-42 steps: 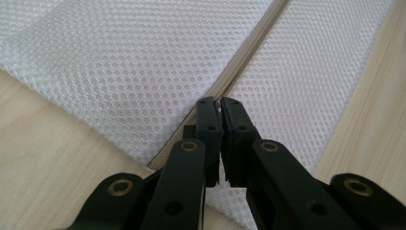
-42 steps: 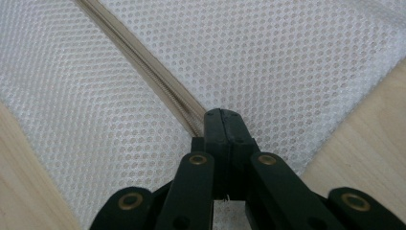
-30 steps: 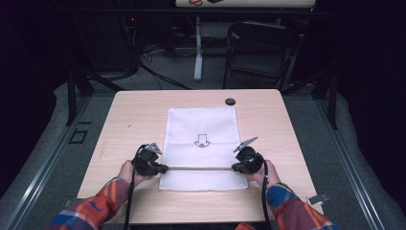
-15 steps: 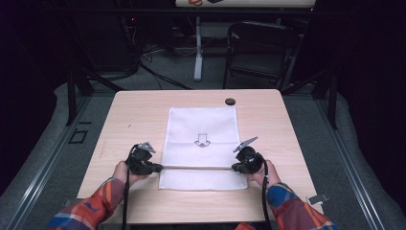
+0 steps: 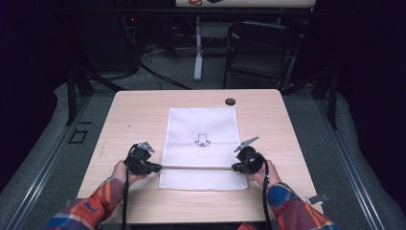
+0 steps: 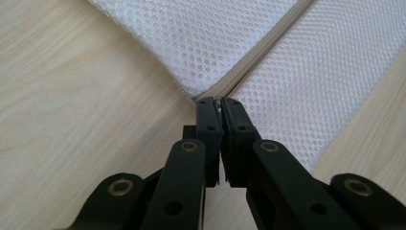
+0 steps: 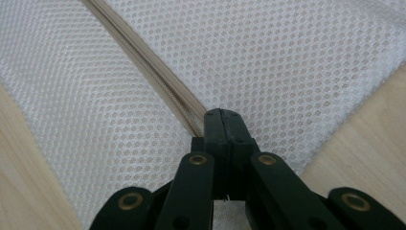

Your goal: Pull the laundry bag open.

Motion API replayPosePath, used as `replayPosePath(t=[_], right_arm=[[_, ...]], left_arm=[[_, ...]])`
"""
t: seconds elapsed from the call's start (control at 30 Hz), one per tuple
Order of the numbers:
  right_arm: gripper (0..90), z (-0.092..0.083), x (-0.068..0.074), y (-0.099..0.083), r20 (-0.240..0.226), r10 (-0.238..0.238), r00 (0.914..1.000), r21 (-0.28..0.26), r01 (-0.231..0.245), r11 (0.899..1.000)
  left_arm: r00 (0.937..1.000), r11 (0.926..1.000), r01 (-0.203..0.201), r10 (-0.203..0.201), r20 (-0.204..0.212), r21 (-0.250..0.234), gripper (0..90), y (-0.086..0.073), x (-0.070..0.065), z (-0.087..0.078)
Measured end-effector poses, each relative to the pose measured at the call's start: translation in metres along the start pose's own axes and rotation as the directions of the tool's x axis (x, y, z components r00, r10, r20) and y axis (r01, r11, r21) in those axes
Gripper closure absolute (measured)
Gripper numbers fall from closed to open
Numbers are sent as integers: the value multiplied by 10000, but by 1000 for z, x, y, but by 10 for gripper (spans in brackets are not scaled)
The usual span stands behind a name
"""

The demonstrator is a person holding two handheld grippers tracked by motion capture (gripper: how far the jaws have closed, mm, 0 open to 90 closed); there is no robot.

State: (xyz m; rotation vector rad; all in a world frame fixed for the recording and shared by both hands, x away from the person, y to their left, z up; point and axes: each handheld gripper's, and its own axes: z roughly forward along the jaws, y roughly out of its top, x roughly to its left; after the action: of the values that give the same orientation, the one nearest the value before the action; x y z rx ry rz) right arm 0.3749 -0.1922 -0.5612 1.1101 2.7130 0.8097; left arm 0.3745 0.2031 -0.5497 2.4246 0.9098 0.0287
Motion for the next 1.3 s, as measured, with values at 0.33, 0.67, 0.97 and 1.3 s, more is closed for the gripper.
replayPosePath(t=[0.33, 0.67, 0.97, 1.3], right_arm=[[900, 0, 3, -1, 212, -130, 9997, -79, 132, 9999], [900, 0, 4, 0, 338, -257, 9991, -25, 258, 9997], [600, -17, 13, 9, 223, -637, 9977, -423, 646, 9970], [140, -55, 15, 3, 1097, -29, 9940, -451, 79, 9990]], left_arm=[[9998, 9997, 155, -158, 120, 213, 867, 1, 1, 4], [9994, 9992, 339, -341, 94, 212, 852, 0, 2, 5], [9980, 9982, 572, -567, 285, -174, 542, 2, 0, -4], [9933, 9913, 987, -1035, -515, -874, 192, -2, -5, -33]])
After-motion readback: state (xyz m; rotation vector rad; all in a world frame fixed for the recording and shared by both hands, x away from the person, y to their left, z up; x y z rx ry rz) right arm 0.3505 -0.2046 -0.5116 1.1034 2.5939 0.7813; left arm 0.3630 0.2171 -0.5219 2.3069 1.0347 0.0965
